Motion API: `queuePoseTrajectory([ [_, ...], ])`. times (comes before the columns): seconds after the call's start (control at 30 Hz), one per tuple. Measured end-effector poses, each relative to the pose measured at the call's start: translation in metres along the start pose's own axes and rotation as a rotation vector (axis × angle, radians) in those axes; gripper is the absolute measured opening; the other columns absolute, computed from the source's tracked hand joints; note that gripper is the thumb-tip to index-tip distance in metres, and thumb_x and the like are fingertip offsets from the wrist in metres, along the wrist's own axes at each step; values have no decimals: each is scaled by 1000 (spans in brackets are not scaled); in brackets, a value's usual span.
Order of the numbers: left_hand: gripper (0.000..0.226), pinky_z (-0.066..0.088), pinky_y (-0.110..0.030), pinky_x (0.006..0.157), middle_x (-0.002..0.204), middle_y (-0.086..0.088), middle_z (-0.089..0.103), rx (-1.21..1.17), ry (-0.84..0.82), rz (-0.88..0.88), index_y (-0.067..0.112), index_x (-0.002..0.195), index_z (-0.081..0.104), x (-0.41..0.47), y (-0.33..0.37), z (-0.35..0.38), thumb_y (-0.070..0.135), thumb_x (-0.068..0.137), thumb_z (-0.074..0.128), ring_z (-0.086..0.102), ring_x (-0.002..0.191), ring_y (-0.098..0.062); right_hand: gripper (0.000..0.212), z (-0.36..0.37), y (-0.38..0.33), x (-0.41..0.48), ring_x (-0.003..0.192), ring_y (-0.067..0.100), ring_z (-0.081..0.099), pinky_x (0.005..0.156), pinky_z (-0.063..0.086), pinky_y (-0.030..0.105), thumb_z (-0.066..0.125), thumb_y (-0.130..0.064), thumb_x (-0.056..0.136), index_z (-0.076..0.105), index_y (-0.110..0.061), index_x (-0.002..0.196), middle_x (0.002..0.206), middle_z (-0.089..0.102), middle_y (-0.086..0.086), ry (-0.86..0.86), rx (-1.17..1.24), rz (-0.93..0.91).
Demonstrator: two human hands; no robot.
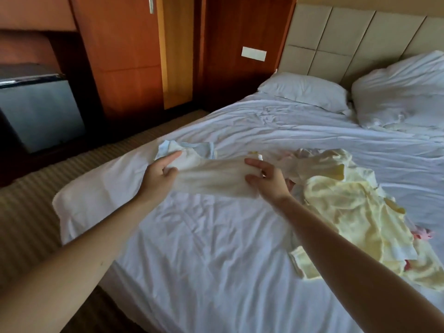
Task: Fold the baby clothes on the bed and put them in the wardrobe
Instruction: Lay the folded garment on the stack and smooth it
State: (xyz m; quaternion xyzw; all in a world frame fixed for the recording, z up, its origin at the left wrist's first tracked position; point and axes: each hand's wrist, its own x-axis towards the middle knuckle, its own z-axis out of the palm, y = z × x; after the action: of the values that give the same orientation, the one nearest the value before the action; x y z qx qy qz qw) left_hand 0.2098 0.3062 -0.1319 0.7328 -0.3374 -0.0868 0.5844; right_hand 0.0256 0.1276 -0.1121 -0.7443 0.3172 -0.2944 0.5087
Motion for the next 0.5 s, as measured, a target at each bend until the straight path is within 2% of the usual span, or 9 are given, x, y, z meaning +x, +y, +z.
queuePoseTrajectory([
  [0.03,48,38,-7,54,70,13,69,-8,3,5,13,138,54,16,-7,-4,-3,94,44,52,52,-14,45,12,2,18,57,-8,56,57,48,10,60,12,82,65,-11,120,94,62,4,5,16,2],
  [0.07,48,45,-7,68,103,-1,73,-6,6,8,14,139,54,32,-16,-7,-2,94,44,63,75,-18,44,23,3,35,61,-5,57,58,48,11,60,11,81,66,-13,118,95,62,4,9,26,3],
  [0.1,48,45,-7,85,129,-12,62,12,10,11,16,139,54,49,-26,-10,0,95,43,61,106,-20,44,33,4,52,65,1,57,58,49,12,60,10,81,67,-15,117,96,62,5,11,31,5],
  [0.13,48,36,-2,95,142,-10,52,31,8,15,18,139,52,65,-38,-12,1,95,43,52,126,-17,44,44,6,68,68,6,57,58,49,13,60,9,81,67,-18,115,96,62,5,9,40,6],
  [0.17,48,28,4,95,148,-3,46,48,4,20,19,140,51,82,-49,-14,3,96,43,42,134,-10,44,54,8,85,68,8,57,58,49,13,60,9,81,67,-20,113,96,62,6,3,52,10],
  [0.23,49,22,8,93,149,2,43,79,10,25,19,142,49,113,-70,-16,4,96,43,35,135,-3,44,73,12,116,67,7,56,57,49,12,59,10,81,66,-23,111,96,62,6,-2,62,8],
  [0.3,49,22,3,98,149,1,44,100,31,31,17,143,49,142,-90,-17,3,96,43,36,136,-4,45,90,19,146,66,5,55,56,48,12,59,9,81,66,-22,112,95,62,4,-3,45,8],
  [0.4,47,26,-12,108,149,-1,44,102,51,50,14,143,48,179,-115,-12,3,97,43,38,137,-9,44,111,31,190,66,6,56,56,49,14,58,6,81,67,-27,110,96,62,6,-6,16,6],
  [0.5,47,25,-20,111,150,-3,42,113,56,64,14,144,46,211,-140,-8,13,97,44,36,139,-11,44,130,45,232,74,11,60,66,52,20,58,4,82,67,-27,111,104,65,6,10,-25,-32],
])
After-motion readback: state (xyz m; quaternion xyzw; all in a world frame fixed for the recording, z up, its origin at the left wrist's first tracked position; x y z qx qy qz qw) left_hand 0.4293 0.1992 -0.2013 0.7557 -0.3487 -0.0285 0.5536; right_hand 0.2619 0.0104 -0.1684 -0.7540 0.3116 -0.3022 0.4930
